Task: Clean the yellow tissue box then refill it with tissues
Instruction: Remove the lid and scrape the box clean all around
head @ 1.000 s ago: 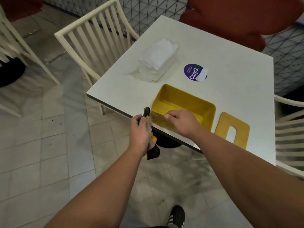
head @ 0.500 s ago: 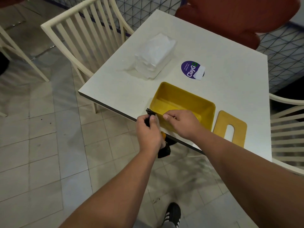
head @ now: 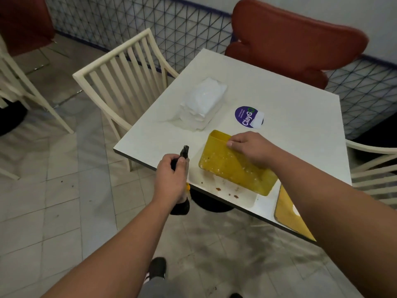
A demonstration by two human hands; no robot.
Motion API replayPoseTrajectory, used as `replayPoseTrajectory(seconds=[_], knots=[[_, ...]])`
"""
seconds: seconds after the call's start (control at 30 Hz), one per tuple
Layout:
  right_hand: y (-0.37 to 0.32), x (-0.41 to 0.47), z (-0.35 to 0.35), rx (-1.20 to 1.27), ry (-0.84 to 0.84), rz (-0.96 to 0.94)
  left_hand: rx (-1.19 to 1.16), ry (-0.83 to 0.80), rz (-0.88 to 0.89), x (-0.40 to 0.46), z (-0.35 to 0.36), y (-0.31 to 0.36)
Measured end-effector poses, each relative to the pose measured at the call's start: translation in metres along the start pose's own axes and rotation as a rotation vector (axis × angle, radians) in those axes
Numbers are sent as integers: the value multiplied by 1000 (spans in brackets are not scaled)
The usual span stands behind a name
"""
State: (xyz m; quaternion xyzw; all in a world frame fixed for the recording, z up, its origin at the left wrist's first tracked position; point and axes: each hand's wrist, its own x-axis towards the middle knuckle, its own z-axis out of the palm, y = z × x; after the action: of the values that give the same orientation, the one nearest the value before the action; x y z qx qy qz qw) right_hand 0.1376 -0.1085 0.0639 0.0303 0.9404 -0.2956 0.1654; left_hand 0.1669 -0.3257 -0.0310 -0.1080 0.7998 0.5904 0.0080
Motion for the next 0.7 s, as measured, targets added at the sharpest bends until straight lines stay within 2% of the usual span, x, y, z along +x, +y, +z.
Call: replayPoseTrajectory(seconds=[0.2, 0.33, 0.57, 0.7], knots=[[7, 15, -8, 158, -43, 44, 132, -110, 69, 24, -1, 9], [14, 20, -12, 142, -33, 9, 218, -150, 164, 28, 17, 21], [21, 25, -10, 52, 26, -72, 216, -69, 234, 30, 54, 49], [23, 29, -10, -9, 40, -117, 248, -76, 201, 23, 46, 28]])
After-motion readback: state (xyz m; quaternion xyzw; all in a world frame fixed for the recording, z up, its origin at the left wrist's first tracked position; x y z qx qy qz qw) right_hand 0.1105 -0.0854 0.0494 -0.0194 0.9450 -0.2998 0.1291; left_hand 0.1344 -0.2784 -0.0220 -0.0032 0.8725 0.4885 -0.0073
